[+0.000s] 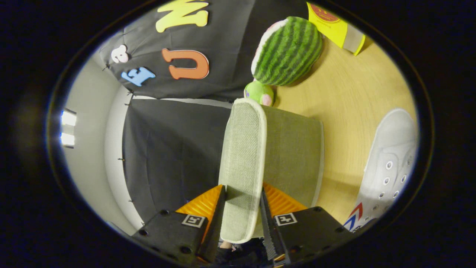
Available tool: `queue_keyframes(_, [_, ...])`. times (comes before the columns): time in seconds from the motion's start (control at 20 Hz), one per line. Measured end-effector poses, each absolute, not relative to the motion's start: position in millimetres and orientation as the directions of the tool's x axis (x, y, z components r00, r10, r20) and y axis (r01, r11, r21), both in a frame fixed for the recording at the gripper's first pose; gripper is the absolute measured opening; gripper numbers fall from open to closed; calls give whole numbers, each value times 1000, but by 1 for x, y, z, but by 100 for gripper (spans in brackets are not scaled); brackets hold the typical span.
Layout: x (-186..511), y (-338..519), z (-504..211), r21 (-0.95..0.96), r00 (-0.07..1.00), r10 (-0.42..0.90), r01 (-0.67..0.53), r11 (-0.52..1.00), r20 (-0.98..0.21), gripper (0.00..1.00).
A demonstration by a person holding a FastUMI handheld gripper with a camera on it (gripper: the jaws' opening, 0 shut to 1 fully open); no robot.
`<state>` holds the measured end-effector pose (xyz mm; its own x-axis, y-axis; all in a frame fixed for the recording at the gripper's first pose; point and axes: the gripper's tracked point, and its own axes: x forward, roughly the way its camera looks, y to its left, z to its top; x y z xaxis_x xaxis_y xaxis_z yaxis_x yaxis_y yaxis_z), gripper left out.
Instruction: Open the storage box then place both shoes into the box .Put the left shoe in first, then the right shoe, with the right side of both shoes facing outward in a uniform manner.
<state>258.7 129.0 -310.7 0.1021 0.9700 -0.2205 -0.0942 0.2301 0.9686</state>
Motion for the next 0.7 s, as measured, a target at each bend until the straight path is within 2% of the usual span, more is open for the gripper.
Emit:
queue_keyframes(0.1, [261,122,-308,972,122,970,-80,219,-208,45])
queue_keyframes(0.15, [259,118,-306,972,130,970,-85,220,-208,32])
queue_keyframes(0.35, [254,109,-292,957,170,958,-139,253,-229,13])
queue_keyframes(0.55, [251,115,-275,933,215,936,-169,316,-278,5])
queue_keyframes(0.7, [244,123,-246,931,239,931,-177,320,-274,6])
